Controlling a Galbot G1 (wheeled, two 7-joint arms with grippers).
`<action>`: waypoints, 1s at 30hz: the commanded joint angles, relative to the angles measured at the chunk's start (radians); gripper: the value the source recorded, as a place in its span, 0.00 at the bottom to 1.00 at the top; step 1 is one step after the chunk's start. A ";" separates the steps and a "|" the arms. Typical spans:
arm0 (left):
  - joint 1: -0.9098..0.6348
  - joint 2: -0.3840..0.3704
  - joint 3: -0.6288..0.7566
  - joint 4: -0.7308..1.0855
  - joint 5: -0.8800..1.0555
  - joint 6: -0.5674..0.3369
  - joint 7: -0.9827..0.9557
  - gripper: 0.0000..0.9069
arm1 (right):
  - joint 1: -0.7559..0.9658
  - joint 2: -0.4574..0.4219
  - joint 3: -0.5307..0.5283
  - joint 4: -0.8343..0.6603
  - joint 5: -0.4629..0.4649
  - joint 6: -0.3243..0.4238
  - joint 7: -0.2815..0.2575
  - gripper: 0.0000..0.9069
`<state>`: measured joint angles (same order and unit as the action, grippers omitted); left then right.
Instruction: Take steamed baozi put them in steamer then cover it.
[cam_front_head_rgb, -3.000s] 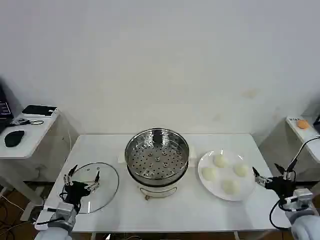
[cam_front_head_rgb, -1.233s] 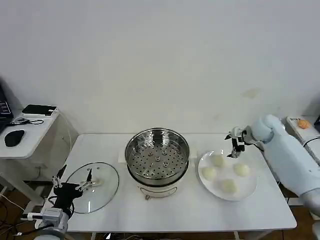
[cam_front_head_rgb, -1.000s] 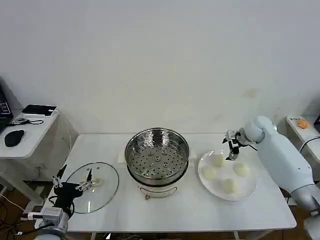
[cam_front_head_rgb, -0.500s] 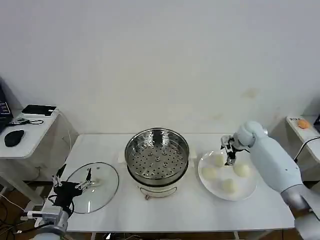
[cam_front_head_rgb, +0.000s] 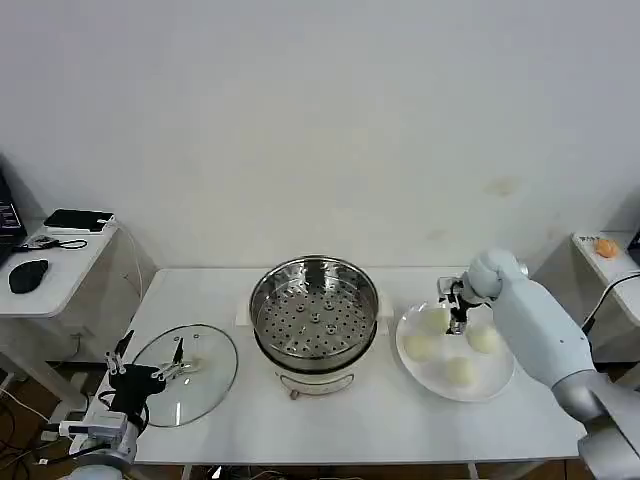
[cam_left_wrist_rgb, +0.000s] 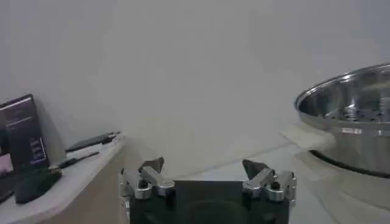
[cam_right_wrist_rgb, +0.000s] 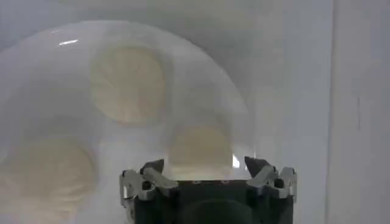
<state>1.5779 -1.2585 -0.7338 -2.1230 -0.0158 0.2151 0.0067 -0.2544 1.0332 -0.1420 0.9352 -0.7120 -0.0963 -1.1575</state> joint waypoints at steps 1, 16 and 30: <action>-0.002 0.001 0.001 0.003 0.005 0.000 0.001 1.00 | -0.001 0.004 0.000 -0.008 0.003 -0.008 0.010 1.00; -0.005 -0.002 0.004 0.013 0.010 0.001 0.000 1.00 | -0.004 0.010 0.010 -0.039 0.016 -0.013 0.025 0.78; 0.010 -0.002 0.006 0.006 0.024 -0.004 0.006 1.00 | -0.009 -0.024 0.018 0.000 0.029 -0.004 0.025 0.71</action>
<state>1.5876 -1.2604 -0.7280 -2.1168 0.0080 0.2117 0.0126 -0.2603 1.0029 -0.1233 0.9448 -0.6708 -0.1056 -1.1396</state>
